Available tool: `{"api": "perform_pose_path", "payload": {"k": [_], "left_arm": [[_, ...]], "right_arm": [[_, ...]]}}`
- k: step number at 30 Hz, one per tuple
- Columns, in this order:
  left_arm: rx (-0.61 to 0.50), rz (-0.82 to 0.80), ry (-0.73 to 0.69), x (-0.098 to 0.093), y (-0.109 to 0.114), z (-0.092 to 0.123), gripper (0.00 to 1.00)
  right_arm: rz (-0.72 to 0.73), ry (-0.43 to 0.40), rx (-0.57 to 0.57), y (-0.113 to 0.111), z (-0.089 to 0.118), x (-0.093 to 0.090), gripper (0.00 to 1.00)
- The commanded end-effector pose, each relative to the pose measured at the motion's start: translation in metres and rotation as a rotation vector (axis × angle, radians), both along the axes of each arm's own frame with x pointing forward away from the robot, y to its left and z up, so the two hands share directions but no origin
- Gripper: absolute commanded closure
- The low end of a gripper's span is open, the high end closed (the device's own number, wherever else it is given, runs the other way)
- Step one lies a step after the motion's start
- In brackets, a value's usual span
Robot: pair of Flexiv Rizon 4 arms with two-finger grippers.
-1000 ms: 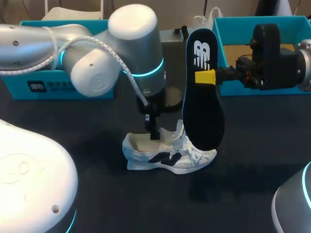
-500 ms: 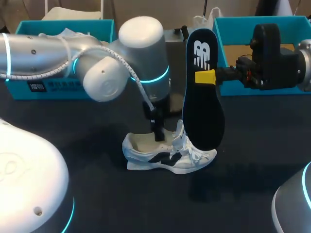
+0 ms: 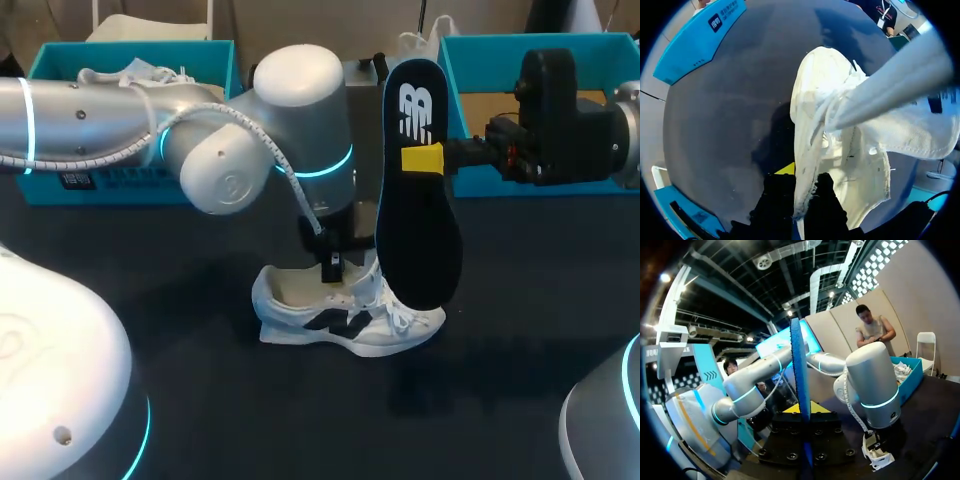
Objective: Take the shoe out of the shoebox, open the shoe tongue, remove and reinsert the insole, then place the shoe into the shoebox
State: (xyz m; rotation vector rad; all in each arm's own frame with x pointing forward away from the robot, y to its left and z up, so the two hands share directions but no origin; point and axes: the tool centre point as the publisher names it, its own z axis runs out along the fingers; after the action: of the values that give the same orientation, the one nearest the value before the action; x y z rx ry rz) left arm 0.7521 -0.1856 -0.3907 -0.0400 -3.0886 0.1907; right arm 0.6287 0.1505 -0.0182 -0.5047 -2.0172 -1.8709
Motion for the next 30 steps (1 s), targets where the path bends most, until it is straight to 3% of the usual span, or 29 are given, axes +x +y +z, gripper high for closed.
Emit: {"api": "perform_pose_path", "payload": {"k": [1, 8, 13, 16, 18, 27, 30], "left_arm": [[-0.033, -0.021, 0.003, -0.002, 0.008, 0.011, 1.00], [-0.080, -0.170, -0.020, 0.001, 0.017, 0.041, 1.00], [-0.098, -0.455, -0.079, 0.002, 0.021, 0.065, 1.00], [-0.081, -0.679, -0.195, 0.001, 0.021, 0.078, 1.00], [-0.085, -0.674, -0.263, 0.006, 0.017, 0.087, 1.00], [-0.085, -0.674, -0.263, 0.006, 0.017, 0.087, 1.00], [-0.085, -0.873, -0.268, 0.017, 0.015, 0.087, 1.00]], "right_arm": [[0.001, 0.000, 0.000, 0.003, 0.000, 0.001, 1.00], [0.001, 0.000, 0.000, 0.003, 0.000, 0.001, 1.00], [0.001, 0.000, 0.000, 0.003, 0.000, 0.001, 1.00], [0.001, 0.000, 0.000, 0.003, 0.000, 0.001, 1.00], [0.001, 0.000, 0.000, 0.003, 0.000, 0.001, 1.00], [0.001, 0.000, 0.000, 0.003, 0.000, 0.001, 1.00], [0.001, 0.000, 0.000, 0.003, 0.000, 0.001, 1.00]]}}
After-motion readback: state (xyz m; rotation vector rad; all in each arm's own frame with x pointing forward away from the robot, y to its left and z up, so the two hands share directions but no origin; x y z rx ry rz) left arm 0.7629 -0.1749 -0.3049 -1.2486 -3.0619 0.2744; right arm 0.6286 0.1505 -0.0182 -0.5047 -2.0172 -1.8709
